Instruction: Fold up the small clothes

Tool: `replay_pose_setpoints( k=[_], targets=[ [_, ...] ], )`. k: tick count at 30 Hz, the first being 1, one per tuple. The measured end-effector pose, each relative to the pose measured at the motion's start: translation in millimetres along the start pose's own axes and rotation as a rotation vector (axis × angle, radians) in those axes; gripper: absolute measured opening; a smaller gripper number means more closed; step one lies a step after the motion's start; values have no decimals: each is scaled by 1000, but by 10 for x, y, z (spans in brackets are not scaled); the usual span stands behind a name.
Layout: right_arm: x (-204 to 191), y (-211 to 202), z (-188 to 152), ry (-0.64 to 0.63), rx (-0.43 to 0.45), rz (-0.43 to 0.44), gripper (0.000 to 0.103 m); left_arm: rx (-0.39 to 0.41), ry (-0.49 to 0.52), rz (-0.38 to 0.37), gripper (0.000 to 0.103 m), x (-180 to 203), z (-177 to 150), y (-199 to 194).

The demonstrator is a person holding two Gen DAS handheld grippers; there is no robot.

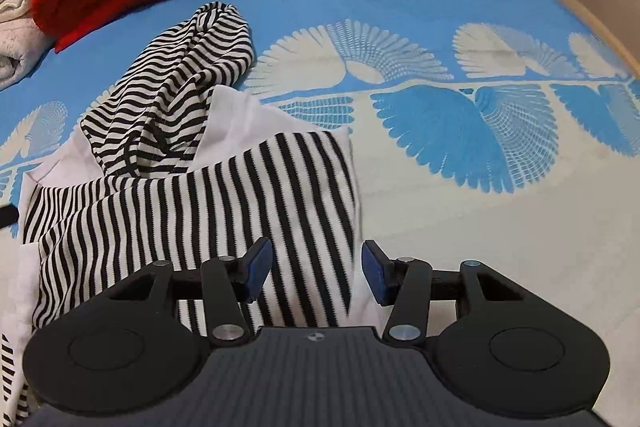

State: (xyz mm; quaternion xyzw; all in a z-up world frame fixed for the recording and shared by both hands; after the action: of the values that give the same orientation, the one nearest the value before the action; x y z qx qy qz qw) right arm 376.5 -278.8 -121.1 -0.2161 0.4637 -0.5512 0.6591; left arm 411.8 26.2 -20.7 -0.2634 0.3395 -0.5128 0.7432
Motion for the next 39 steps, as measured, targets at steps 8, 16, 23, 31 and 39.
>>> replay_pose_setpoints(
  k=[8, 16, 23, 31, 39],
  targets=[
    [195, -87, 22, -7, 7, -21, 52, 29, 29, -9, 54, 196, 22, -4],
    [385, -151, 59, -19, 5, -46, 52, 110, 90, -4, 52, 269, 89, -56],
    [422, -269, 188, -12, 37, -28, 52, 145, 99, -33, 15, 284, 354, -34],
    [443, -294, 213, -9, 38, -15, 52, 174, 134, -46, 15, 792, 1262, 672],
    [497, -293, 242, -19, 48, -21, 52, 159, 178, -14, 48, 1547, 2049, 1911]
  ],
)
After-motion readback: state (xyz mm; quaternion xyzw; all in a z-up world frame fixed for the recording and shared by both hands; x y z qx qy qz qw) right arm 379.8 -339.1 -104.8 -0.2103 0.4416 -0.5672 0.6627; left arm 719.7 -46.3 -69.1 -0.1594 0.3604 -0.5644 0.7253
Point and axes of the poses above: each gripper's, at about its wrist camera, not at the fingertips, and y roughly the way its jaws point, x to its right, z to its top, the point moved 6 cm from there along y, roughly the way its jaws point, and after that the axes turned 15 degrees about z, right-handed, at the moved point
